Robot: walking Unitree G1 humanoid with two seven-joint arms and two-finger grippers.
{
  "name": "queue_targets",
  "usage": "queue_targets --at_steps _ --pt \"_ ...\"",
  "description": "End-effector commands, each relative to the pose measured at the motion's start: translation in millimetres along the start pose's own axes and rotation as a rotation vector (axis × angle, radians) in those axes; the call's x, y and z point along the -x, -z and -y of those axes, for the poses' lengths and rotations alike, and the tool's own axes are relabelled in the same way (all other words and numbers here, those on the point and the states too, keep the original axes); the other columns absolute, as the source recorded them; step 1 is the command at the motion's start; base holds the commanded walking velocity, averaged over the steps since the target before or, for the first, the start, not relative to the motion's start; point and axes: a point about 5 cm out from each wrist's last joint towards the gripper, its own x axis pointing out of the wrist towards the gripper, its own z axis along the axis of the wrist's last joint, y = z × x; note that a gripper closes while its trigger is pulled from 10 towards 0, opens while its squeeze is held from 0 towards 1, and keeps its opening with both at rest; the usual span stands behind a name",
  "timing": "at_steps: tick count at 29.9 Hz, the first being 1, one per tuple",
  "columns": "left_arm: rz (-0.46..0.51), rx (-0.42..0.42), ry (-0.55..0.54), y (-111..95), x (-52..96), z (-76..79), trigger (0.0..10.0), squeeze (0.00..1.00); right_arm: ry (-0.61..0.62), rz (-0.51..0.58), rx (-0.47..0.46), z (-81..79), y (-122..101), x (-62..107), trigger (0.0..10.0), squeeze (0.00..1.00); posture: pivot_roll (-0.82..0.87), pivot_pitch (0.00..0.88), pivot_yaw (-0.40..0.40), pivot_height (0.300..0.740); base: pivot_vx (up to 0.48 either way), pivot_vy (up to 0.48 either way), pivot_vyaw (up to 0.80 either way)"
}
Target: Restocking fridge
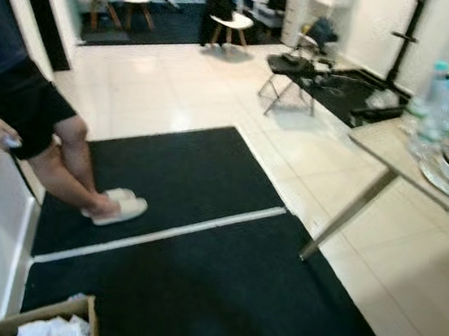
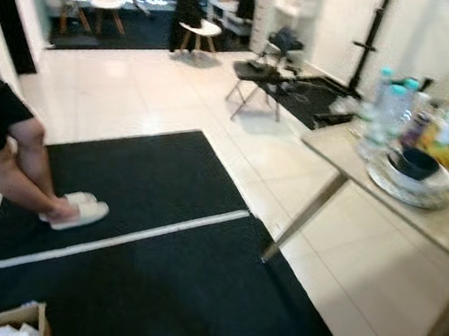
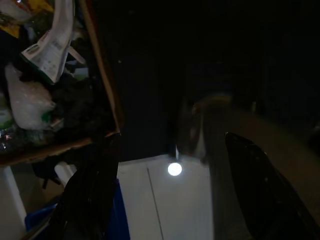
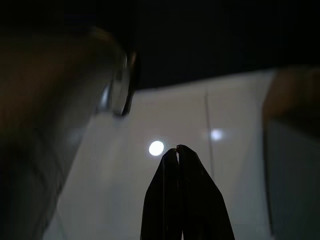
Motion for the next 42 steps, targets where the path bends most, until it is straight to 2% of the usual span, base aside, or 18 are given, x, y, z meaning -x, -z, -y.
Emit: queue_targets --at_steps 1,13,26,42 --pt "-0.015 -0.001 -0.004 3.5 0.5 -0.8 10.0 0.0 -0.018 -0.03 -0.007 -6.3 7.9 -0.4 10.0 0.0 -0.08 0.0 0.017 0.74 0.319 0.0 -0.73" --pt "-0.015 0.002 -0.003 3.7 0.6 -0.8 10.0 0.0 -0.025 -0.045 -0.005 -8.2 10.0 -0.5 10.0 0.0 -0.08 0.0 0.019 0.74 0.318 0.0 -0.77" --pt "-0.02 0.004 0.001 5.3 0.5 1.0 10.0 0.0 -0.016 -0.039 0.002 -7.6 9.0 -0.6 10.0 0.0 -0.08 0.0 0.019 0.74 0.318 0.0 0.0" --pt "-0.021 0.006 0.003 6.2 0.6 1.4 10.0 0.0 -0.008 -0.064 0.012 -7.4 13.9 -0.1 10.0 0.0 -0.08 0.0 0.019 0.74 0.318 0.0 -0.72"
